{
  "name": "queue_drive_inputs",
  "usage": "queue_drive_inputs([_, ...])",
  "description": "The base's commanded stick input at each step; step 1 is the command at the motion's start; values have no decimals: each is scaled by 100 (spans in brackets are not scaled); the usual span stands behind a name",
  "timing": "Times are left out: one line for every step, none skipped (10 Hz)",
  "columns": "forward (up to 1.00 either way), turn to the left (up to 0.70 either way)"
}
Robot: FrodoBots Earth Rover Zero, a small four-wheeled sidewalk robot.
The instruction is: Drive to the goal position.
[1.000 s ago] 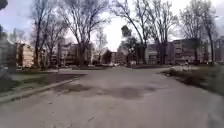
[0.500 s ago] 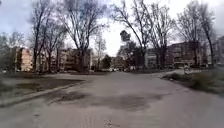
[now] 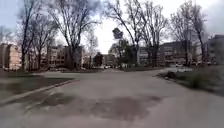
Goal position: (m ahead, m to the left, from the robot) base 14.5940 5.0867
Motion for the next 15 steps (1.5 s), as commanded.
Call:
queue_drive_inputs([70,0])
queue_drive_inputs([70,0])
queue_drive_inputs([70,0])
queue_drive_inputs([70,0])
queue_drive_inputs([70,0])
queue_drive_inputs([70,0])
queue_drive_inputs([70,0])
queue_drive_inputs([70,0])
queue_drive_inputs([70,0])
queue_drive_inputs([70,0])
queue_drive_inputs([70,0])
queue_drive_inputs([70,0])
queue_drive_inputs([70,0])
queue_drive_inputs([70,0])
queue_drive_inputs([70,0])
